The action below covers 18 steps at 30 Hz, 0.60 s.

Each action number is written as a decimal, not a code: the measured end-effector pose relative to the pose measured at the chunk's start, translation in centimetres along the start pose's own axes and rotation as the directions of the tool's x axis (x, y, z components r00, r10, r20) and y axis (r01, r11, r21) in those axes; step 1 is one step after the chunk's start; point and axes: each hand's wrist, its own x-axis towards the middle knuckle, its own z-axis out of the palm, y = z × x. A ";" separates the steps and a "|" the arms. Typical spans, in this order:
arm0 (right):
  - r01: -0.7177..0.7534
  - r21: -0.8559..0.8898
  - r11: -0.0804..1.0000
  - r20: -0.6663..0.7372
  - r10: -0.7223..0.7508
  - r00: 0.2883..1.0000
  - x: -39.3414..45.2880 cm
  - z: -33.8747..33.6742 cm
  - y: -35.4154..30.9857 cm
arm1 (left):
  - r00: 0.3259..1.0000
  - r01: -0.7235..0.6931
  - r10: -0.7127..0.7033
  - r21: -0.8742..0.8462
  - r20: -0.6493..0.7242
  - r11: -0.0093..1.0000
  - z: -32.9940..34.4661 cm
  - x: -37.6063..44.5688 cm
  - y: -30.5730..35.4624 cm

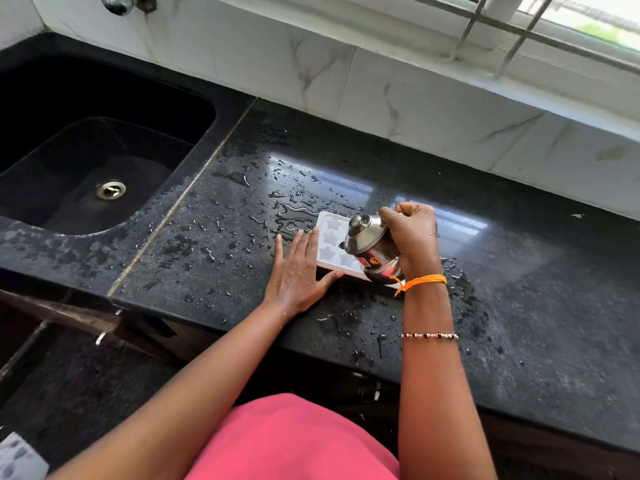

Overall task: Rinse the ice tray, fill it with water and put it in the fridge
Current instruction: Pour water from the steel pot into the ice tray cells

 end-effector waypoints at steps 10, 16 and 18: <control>-0.045 0.104 0.994 0.015 0.044 0.999 0.0 -0.4 -0.2 | 1.000 0.005 -0.005 -0.018 -0.003 1.000 -0.3 -0.1 0.2; -0.120 0.269 0.956 0.032 0.116 0.993 0.0 -1.1 -0.1 | 1.000 0.002 -0.002 -0.026 0.001 1.000 -0.4 -0.1 0.2; -0.153 0.312 0.938 0.027 0.152 0.988 0.0 -1.4 0.0 | 1.000 0.003 -0.003 -0.024 -0.003 1.000 -0.2 -0.1 0.1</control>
